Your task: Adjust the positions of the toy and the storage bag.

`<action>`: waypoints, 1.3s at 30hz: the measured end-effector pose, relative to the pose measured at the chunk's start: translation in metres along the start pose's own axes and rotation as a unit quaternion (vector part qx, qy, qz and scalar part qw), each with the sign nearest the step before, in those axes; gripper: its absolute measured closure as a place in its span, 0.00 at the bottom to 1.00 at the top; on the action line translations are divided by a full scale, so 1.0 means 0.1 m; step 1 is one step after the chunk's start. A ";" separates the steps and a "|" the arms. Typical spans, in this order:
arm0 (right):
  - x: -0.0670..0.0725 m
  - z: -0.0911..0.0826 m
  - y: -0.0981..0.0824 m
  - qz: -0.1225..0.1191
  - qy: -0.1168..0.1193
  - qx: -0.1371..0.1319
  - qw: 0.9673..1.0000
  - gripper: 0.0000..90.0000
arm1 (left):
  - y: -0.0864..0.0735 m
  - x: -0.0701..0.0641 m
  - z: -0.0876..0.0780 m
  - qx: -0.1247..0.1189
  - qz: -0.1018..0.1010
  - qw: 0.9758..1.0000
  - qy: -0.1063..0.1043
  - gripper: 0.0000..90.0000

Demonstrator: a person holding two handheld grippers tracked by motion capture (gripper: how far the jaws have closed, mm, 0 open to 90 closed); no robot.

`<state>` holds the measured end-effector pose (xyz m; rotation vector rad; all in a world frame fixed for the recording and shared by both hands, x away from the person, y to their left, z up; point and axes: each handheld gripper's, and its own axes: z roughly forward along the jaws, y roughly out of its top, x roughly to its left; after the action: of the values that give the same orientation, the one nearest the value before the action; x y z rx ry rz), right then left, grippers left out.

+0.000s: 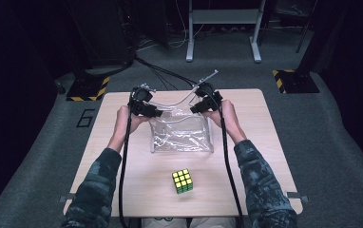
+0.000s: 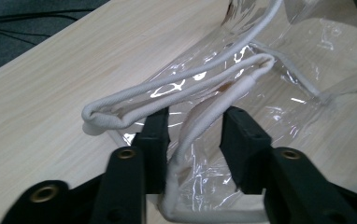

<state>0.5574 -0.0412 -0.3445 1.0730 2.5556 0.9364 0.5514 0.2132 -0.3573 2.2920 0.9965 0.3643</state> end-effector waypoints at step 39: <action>-0.13 -0.24 -0.22 0.007 -0.061 -0.014 0.998 0.91 | 0.18 -0.08 -0.01 0.033 -0.007 0.999 0.031 0.55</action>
<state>0.5439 -0.0737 -0.3406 1.1052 2.4341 0.8785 0.5558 0.1981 -0.3451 2.3443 1.0697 0.4044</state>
